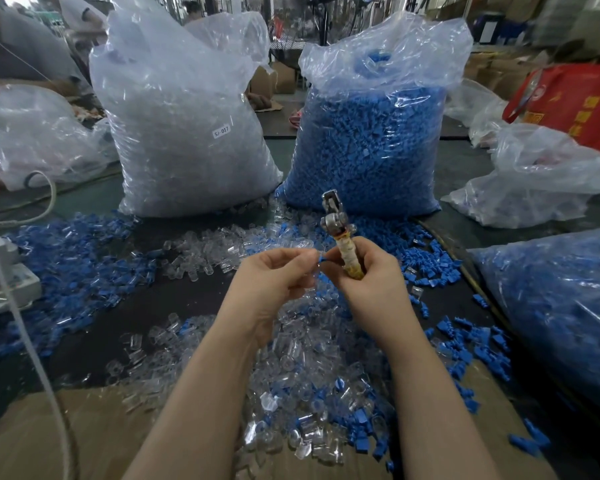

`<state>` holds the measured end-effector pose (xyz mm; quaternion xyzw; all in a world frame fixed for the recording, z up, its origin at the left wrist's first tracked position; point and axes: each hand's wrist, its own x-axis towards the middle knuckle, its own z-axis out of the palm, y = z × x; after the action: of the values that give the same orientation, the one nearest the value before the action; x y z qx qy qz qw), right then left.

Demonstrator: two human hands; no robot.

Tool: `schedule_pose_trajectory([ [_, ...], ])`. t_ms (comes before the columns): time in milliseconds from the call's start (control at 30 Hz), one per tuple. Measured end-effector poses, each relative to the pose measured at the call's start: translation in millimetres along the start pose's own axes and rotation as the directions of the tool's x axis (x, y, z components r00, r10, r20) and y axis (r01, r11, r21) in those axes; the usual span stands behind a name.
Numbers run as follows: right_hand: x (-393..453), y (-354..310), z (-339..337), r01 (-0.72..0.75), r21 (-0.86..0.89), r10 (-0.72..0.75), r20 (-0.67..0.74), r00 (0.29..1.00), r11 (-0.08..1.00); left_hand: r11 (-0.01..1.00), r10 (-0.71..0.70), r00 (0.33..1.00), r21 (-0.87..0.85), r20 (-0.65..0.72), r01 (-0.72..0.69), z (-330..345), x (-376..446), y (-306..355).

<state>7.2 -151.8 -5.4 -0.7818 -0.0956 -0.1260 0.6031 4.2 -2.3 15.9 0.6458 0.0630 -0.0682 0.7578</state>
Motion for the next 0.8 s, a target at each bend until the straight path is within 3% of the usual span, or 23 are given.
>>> schedule_pose_trajectory([
  [200,0.5,0.8,1.6,0.009,0.006,-0.009,-0.024,1.000,1.000,0.999,0.029,1.000,-0.022,-0.009,-0.029,2.0,0.8,-2.1],
  [400,0.5,0.4,3.2,0.029,0.026,-0.029,-0.032,0.999,0.999,0.987,0.125,0.987,0.112,-0.097,-0.114,8.8,-0.8,-7.9],
  [800,1.1,1.4,2.5,0.024,0.010,-0.024,-0.062,0.998,1.000,0.972,0.234,0.962,-0.001,-0.141,-0.237,16.6,-4.2,-3.7],
])
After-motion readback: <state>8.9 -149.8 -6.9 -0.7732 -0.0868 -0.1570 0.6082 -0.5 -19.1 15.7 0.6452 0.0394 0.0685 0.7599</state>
